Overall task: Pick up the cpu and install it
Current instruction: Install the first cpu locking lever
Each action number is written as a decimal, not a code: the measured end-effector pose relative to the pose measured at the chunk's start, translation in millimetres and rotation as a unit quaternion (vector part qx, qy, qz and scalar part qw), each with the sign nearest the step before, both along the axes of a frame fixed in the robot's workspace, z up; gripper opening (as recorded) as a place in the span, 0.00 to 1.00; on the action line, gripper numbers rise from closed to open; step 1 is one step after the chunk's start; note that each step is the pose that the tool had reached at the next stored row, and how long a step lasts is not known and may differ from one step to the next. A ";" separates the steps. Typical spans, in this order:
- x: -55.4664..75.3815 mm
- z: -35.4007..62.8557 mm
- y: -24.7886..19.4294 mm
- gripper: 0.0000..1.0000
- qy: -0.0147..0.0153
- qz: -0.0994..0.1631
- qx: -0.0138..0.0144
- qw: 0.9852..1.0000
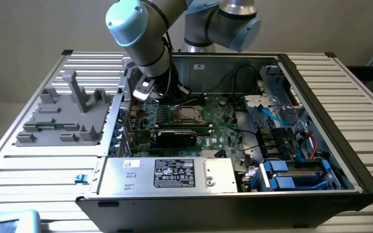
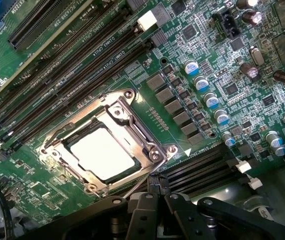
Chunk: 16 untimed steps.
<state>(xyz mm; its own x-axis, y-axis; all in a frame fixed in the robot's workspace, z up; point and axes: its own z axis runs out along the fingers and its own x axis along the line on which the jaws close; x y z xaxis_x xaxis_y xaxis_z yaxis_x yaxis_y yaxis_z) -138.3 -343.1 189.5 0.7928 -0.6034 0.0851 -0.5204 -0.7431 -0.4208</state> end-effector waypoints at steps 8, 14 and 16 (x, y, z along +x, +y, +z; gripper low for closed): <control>7.3 -1.3 0.0 0.11 0.000 0.000 0.000 1.000; 12.4 -1.8 0.0 0.11 0.000 0.000 0.000 1.000; 12.9 -2.0 0.0 0.11 0.000 0.000 0.000 1.000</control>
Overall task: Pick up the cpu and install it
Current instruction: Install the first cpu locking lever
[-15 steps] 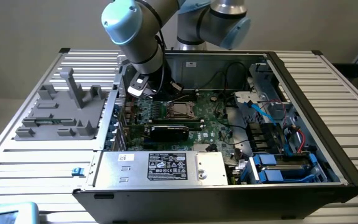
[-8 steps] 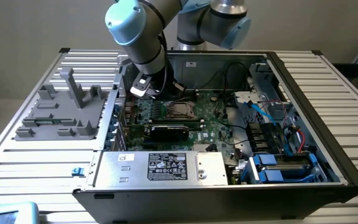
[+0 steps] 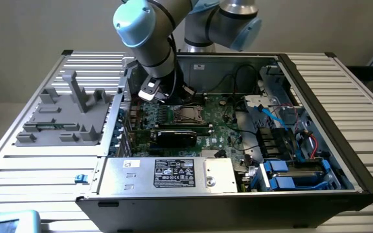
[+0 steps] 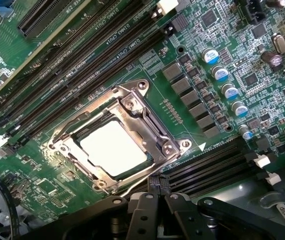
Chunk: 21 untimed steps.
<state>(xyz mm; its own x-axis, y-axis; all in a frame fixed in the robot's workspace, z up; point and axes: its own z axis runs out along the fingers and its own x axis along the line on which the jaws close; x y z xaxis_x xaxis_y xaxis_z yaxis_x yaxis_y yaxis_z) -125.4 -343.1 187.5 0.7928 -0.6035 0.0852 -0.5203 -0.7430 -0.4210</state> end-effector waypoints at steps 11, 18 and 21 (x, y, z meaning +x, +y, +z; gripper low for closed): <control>3.3 -0.3 -0.3 0.11 0.000 0.000 0.000 1.000; 3.5 2.4 -0.2 0.11 0.007 0.000 0.000 1.000; 3.7 4.2 -0.4 0.11 0.009 0.000 0.000 1.000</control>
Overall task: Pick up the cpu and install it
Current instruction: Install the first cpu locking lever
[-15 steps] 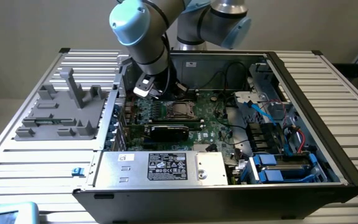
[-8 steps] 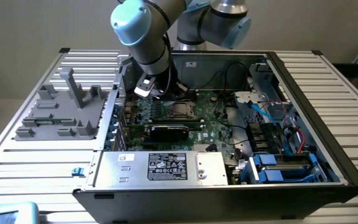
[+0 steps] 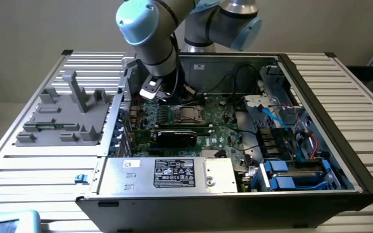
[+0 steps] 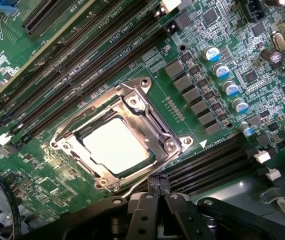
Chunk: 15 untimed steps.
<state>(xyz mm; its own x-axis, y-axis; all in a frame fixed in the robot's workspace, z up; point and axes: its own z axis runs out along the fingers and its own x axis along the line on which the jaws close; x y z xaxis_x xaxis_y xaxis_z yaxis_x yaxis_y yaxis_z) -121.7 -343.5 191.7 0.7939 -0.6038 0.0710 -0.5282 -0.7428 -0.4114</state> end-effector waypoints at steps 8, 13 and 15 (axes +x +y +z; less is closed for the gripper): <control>6.2 0.2 -0.8 0.11 0.001 0.000 0.000 1.000; 8.5 0.2 -0.7 0.11 0.001 0.000 0.000 1.000; 9.9 0.2 -0.7 0.11 0.001 0.000 0.000 1.000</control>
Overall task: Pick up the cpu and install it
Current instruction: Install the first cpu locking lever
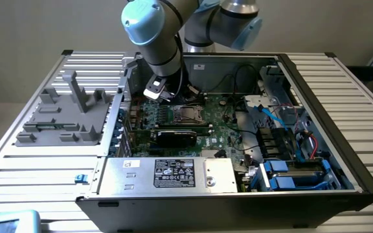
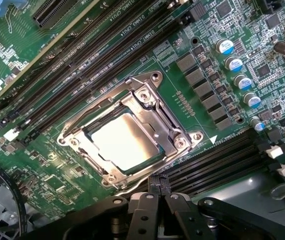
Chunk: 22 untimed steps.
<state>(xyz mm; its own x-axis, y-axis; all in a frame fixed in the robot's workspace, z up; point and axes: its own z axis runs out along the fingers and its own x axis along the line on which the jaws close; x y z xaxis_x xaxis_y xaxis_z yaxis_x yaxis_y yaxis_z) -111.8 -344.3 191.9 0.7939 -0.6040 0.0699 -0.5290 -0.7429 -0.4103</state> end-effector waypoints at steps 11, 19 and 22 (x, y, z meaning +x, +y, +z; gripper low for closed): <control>7.1 -0.7 0.0 0.11 0.000 0.000 0.000 1.000; 9.2 -1.5 0.0 0.11 0.000 0.000 0.000 1.000; 9.4 -1.5 0.0 0.11 0.000 0.000 0.000 1.000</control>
<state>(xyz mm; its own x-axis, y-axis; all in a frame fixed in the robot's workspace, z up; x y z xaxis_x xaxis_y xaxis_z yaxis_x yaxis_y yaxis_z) -102.4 -344.3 190.4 0.7940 -0.6039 0.0699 -0.5289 -0.7428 -0.4105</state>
